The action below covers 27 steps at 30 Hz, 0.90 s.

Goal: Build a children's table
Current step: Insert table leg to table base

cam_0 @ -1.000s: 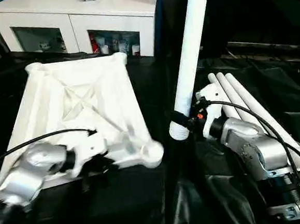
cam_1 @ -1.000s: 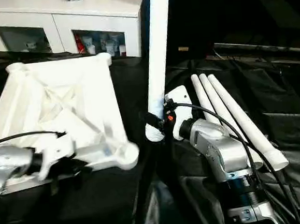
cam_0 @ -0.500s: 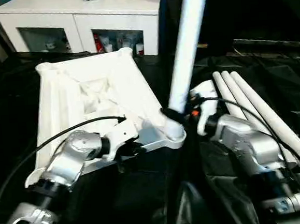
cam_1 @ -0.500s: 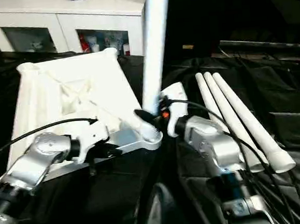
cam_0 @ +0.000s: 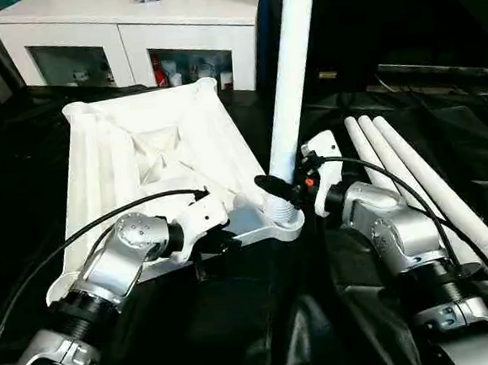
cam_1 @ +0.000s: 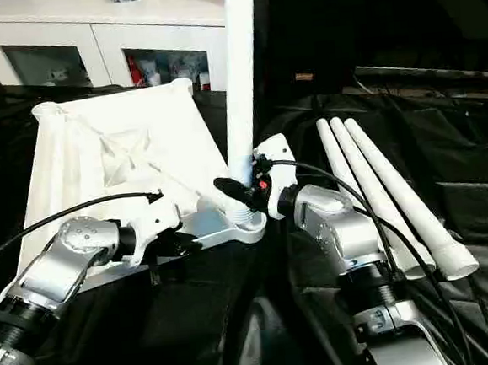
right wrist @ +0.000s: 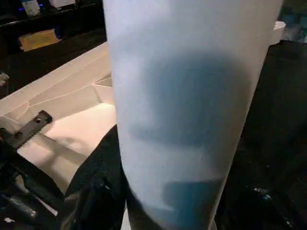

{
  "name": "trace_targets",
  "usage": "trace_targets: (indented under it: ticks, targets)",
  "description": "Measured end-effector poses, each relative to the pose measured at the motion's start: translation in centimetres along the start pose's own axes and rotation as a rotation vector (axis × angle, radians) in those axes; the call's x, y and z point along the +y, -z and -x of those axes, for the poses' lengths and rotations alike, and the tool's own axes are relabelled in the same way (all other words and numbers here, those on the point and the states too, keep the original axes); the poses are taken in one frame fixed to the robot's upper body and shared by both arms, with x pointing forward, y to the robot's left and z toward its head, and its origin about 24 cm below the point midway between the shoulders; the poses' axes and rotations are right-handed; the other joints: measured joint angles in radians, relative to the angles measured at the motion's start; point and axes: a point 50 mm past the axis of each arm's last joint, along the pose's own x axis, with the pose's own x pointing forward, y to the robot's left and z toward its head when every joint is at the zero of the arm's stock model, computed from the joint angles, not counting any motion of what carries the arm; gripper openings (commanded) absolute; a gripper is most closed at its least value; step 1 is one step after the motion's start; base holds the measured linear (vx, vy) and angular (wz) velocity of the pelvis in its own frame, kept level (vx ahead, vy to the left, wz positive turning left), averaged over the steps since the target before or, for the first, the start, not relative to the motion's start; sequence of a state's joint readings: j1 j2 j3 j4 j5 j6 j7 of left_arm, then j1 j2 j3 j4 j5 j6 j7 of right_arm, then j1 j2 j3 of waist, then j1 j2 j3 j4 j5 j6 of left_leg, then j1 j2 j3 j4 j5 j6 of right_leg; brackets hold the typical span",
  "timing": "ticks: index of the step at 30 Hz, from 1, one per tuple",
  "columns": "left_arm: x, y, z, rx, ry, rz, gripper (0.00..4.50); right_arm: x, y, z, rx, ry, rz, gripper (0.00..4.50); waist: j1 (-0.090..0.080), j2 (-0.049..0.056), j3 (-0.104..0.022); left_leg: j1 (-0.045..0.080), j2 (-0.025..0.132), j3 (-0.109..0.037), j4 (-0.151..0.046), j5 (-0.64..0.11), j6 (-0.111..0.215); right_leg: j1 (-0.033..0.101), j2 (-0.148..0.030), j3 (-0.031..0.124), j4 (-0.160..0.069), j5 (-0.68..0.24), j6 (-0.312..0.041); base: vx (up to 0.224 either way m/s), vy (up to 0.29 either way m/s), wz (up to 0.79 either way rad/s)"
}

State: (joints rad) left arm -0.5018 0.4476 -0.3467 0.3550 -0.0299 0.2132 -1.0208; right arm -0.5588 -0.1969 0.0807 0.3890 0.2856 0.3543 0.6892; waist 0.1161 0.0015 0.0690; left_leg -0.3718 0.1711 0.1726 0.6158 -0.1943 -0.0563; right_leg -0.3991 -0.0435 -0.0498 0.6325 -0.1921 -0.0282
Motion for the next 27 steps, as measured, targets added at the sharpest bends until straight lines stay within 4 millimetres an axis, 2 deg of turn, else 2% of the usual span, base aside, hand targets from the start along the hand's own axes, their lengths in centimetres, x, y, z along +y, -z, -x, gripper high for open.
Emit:
trace_targets:
  ticks: [4,14,15,18,20,27]
  targets:
    - [0.05,-0.57,-0.09,-0.033,-0.009,-0.025,1.01,-0.07,0.07,-0.12,-0.008,-0.004,-0.008,1.91,-0.003,-0.001,-0.001,0.000,0.000,0.000,0.000,0.000,0.000,0.000,0.000,0.000,0.000,0.000,0.000,0.000,0.000,0.00]
    - [0.63,0.13,0.24,0.021,-0.035,-0.030,1.05,-0.09,0.13,-0.18,-0.011,-0.008,-0.012,1.91,-0.005,-0.001,-0.001,0.001,0.000,0.000,0.000,0.000,0.000,0.000,0.000,0.000,0.000,0.000,0.000,0.000,0.000,0.00]
    - [0.67,0.22,0.31,0.026,-0.036,-0.026,0.78,-0.12,0.13,-0.25,-0.012,-0.009,-0.012,1.91,-0.007,-0.001,-0.001,0.002,0.000,0.000,0.000,0.000,0.000,0.000,0.000,0.000,0.000,0.001,0.000,0.000,0.000,0.00]
    - [0.60,0.31,0.32,0.025,-0.022,-0.004,0.67,-0.23,0.16,-0.24,-0.015,-0.004,-0.012,1.91,-0.008,-0.001,-0.001,0.002,0.001,0.000,0.000,0.000,0.000,0.000,0.000,0.000,0.001,0.001,-0.001,0.000,0.000,0.00]
    - [0.60,0.31,0.34,0.020,-0.017,0.007,0.27,-0.22,0.18,-0.25,-0.014,-0.005,-0.009,1.91,-0.008,-0.001,-0.001,0.002,0.001,0.000,0.000,0.000,0.000,0.000,0.000,-0.001,0.001,0.001,-0.001,0.000,0.000,0.00]
    - [0.51,0.34,0.35,0.015,0.000,0.031,0.00,-0.23,0.06,-0.48,0.002,-0.009,0.018,1.91,-0.008,-0.001,-0.001,0.002,0.001,0.000,0.000,0.000,0.000,0.001,0.000,-0.001,0.001,0.001,-0.001,0.000,0.000,0.00]
